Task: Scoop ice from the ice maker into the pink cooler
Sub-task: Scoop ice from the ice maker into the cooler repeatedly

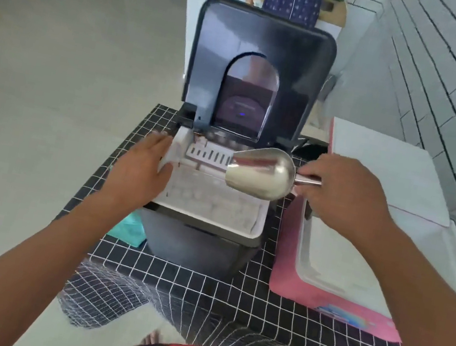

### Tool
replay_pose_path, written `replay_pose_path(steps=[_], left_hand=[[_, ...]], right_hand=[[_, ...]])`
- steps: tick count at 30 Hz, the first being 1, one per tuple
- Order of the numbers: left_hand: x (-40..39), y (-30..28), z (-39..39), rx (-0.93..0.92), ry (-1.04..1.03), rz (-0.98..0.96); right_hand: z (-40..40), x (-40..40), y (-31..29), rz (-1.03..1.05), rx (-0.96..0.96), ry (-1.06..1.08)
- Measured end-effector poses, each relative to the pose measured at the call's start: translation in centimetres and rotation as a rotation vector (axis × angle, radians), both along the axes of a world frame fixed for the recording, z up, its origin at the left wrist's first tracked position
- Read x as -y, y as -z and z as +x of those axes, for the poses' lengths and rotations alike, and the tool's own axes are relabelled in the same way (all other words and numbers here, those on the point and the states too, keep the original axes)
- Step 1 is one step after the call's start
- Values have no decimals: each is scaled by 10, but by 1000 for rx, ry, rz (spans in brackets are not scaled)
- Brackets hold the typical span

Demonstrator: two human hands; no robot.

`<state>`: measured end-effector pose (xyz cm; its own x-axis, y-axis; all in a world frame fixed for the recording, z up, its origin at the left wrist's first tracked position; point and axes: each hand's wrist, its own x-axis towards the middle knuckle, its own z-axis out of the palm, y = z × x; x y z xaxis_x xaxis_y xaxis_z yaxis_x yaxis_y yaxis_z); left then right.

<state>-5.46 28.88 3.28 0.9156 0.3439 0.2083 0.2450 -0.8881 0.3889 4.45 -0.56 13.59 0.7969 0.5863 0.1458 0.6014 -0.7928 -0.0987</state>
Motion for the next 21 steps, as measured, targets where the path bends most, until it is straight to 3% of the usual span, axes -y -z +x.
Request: replay_pose_path(steps=[5, 7, 13, 21], left_hand=[[-11, 15, -4, 72, 47, -209], [-10, 18, -3, 99, 30, -240], [-17, 29, 0, 110, 27, -253], [-18, 31, 0, 123, 49, -267]], right_hand=[[-24, -64, -19, -602, 187, -94], [-36, -83, -25, -752, 238, -122], [-44, -130, -9, -846, 196, -95], [-24, -123, 51, -697, 29, -81]])
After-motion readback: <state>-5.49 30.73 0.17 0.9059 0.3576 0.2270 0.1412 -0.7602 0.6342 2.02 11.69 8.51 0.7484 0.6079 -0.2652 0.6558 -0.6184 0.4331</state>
